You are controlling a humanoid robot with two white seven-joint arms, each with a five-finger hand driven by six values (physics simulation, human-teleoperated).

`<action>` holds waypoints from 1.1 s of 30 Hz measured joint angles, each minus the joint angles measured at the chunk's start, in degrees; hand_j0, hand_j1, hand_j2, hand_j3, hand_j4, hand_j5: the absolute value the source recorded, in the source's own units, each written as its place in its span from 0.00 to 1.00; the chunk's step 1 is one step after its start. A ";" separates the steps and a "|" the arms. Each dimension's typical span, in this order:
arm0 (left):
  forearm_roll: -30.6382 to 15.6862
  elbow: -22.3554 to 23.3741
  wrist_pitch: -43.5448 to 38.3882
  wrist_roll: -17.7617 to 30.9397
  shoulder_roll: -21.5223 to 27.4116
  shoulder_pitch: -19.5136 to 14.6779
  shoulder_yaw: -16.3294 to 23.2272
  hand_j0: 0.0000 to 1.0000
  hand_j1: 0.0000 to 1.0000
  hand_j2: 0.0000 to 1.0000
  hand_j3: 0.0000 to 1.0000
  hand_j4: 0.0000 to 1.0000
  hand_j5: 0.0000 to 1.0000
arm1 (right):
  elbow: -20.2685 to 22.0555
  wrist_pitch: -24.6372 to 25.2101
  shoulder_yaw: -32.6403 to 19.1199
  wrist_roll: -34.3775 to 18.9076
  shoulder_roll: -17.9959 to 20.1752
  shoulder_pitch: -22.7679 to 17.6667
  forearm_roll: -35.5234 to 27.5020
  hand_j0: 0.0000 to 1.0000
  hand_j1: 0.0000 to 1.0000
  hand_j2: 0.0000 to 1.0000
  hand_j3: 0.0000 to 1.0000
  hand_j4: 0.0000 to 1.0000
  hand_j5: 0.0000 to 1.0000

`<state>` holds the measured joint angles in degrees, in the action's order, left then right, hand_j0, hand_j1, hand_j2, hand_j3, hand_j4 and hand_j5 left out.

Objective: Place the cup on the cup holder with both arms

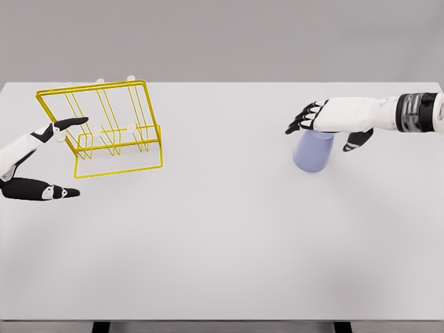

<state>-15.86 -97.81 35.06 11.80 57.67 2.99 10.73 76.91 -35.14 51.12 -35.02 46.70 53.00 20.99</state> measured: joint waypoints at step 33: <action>0.00 0.03 0.00 -0.02 -0.01 0.00 0.00 1.00 1.00 1.00 1.00 1.00 1.00 | -1.38 -0.02 0.00 -0.02 -2.81 1.67 0.82 0.41 0.41 0.41 0.41 0.41 0.41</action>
<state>-15.86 -97.78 35.06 11.78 57.66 2.99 10.73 75.53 -35.16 51.12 -35.04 43.89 54.67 21.81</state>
